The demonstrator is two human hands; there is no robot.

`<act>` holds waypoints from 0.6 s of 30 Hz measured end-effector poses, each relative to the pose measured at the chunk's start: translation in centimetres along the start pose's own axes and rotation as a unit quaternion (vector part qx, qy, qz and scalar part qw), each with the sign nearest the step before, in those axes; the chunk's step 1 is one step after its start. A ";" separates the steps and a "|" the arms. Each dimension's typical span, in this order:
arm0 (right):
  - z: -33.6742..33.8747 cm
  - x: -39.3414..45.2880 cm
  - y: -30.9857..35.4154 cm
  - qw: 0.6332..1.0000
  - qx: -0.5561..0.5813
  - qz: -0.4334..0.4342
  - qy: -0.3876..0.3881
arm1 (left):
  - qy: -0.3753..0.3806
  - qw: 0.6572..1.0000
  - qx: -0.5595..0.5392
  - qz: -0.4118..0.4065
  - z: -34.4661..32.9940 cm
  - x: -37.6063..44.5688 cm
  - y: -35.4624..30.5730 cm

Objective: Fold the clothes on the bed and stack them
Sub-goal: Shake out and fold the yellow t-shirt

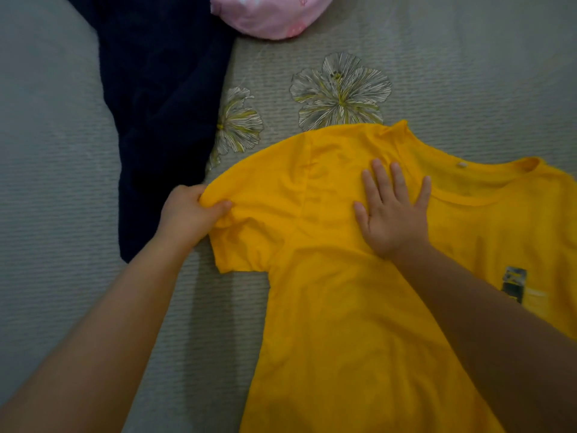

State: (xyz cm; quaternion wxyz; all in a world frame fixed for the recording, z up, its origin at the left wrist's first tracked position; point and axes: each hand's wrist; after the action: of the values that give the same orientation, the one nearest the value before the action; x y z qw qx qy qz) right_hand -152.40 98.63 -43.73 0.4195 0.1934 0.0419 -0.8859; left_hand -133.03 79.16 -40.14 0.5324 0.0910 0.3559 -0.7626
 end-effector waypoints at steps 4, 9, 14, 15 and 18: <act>2.7 0.7 2.6 0.998 -0.064 0.012 0.007 | 0.049 0.976 -0.211 0.015 1.1 -1.0 0.3; 4.0 2.5 6.0 0.986 0.058 0.158 -0.012 | 0.174 0.952 -0.253 0.001 0.0 -2.8 1.9; 5.6 6.3 6.8 0.986 0.018 0.167 -0.020 | 0.036 0.976 -0.210 -0.033 -1.6 -3.9 2.8; 5.9 6.9 7.1 0.983 0.024 0.181 -0.030 | 0.017 0.972 -0.229 -0.050 -1.7 -4.0 2.8; 6.4 8.3 8.3 0.977 0.028 0.211 0.000 | -0.017 0.951 -0.302 -0.066 -1.7 -4.1 2.1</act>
State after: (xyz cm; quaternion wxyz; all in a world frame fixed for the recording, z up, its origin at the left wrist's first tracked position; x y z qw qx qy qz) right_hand -152.80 85.70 -40.26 0.5912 0.2093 -0.0244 -0.7785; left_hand -129.88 82.87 -40.19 0.4898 -0.1109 0.5656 -0.6542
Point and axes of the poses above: each hand's wrist, its own x-axis towards the middle knuckle, its own z-axis out of the back of the hand, y = z × x, and after that the axes turned 9 degrees about x, right-handed
